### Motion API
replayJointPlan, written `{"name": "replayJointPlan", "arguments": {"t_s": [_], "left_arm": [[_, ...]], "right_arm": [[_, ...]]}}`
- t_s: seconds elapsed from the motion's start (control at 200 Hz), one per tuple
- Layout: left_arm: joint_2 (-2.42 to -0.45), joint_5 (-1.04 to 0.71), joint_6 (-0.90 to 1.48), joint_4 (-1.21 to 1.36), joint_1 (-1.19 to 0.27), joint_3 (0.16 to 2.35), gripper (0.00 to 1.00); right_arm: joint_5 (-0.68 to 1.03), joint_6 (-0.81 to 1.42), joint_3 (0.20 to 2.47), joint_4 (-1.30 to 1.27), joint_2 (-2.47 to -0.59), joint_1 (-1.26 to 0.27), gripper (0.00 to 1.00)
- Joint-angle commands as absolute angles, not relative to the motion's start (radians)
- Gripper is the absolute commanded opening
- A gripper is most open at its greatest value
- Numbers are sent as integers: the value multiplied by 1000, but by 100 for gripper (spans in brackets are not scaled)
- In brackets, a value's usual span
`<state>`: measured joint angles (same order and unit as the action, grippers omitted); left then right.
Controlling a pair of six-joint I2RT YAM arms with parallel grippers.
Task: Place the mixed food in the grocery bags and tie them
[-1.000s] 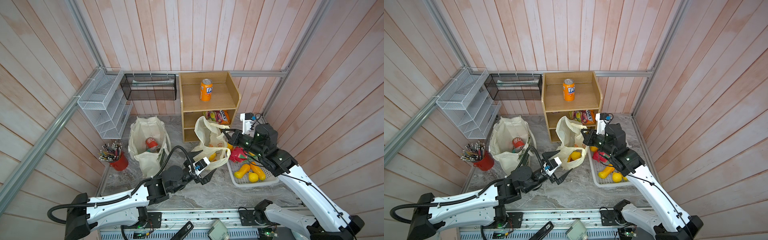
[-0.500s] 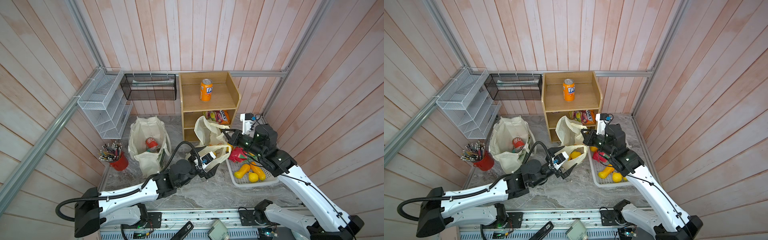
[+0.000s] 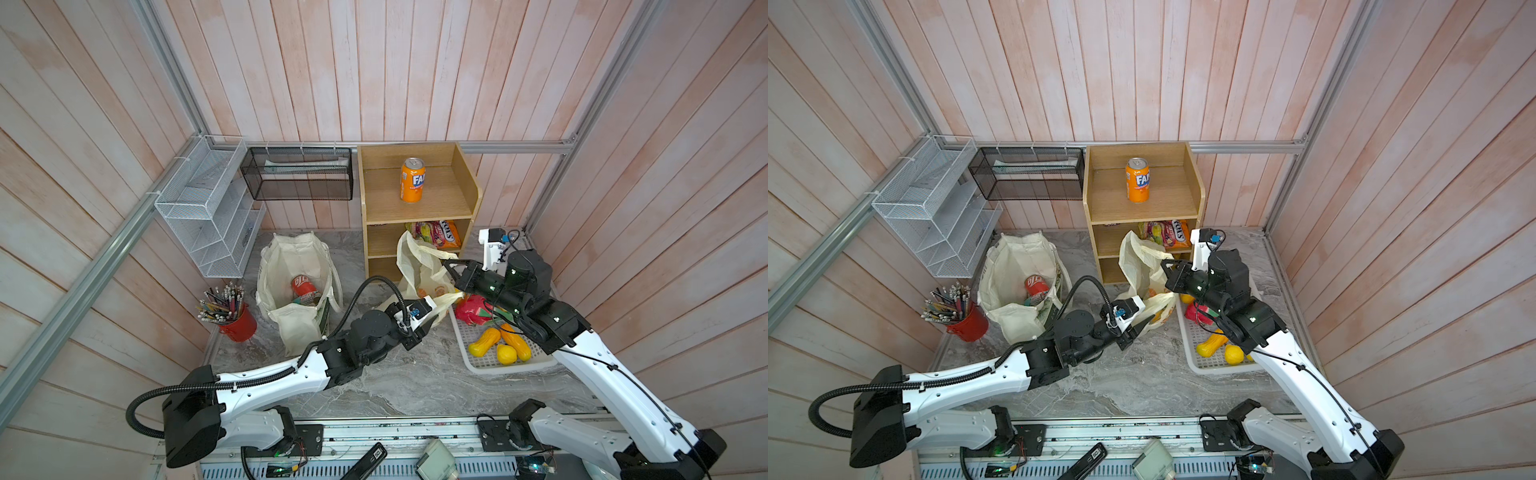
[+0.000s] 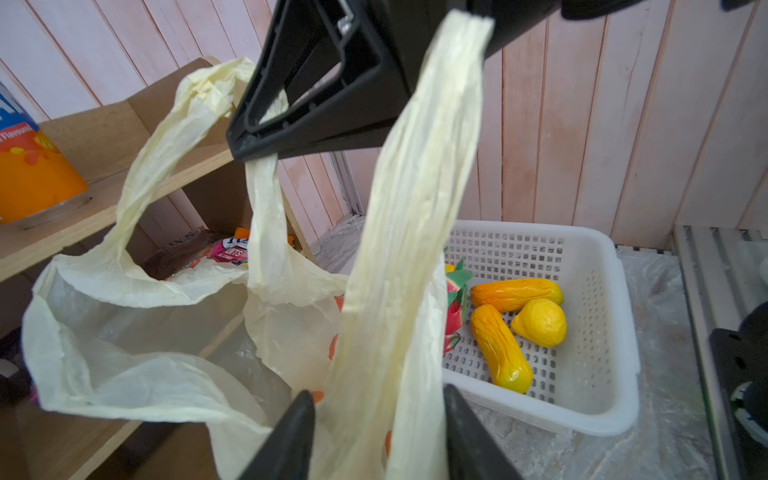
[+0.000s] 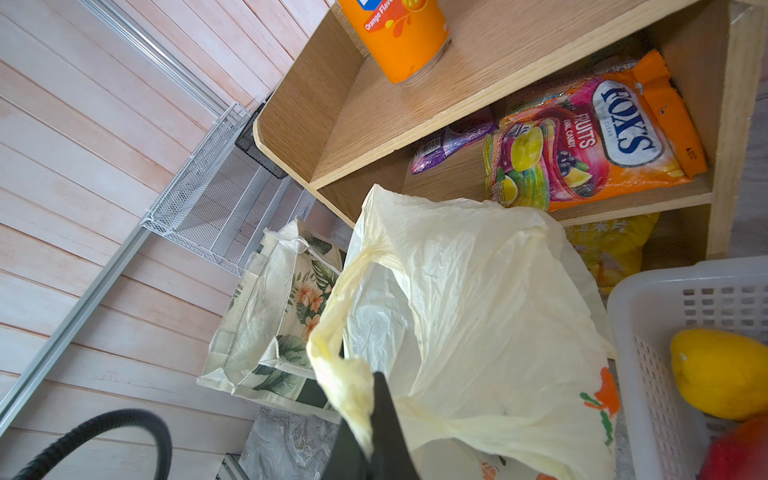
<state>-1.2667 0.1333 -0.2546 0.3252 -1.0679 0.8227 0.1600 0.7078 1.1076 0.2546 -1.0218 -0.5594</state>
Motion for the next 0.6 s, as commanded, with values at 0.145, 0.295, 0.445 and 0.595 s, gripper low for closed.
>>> {"name": "replayJointPlan", "arguments": {"t_s": [0.145, 0.295, 0.445, 0.595], "left_arm": [[-1243, 62, -198, 280, -1017, 900, 0], [-1174, -54, -120, 276, -916, 893, 0], [-1123, -214, -12, 294, -798, 890, 0], [-1117, -386, 125, 314, -676, 904, 0]], "right_arm": [[175, 723, 1106, 231, -995, -553, 0], [169, 736, 1111, 243, -970, -555, 0], [151, 754, 1123, 261, -937, -564, 0], [93, 767, 1152, 287, -923, -622, 0]]}}
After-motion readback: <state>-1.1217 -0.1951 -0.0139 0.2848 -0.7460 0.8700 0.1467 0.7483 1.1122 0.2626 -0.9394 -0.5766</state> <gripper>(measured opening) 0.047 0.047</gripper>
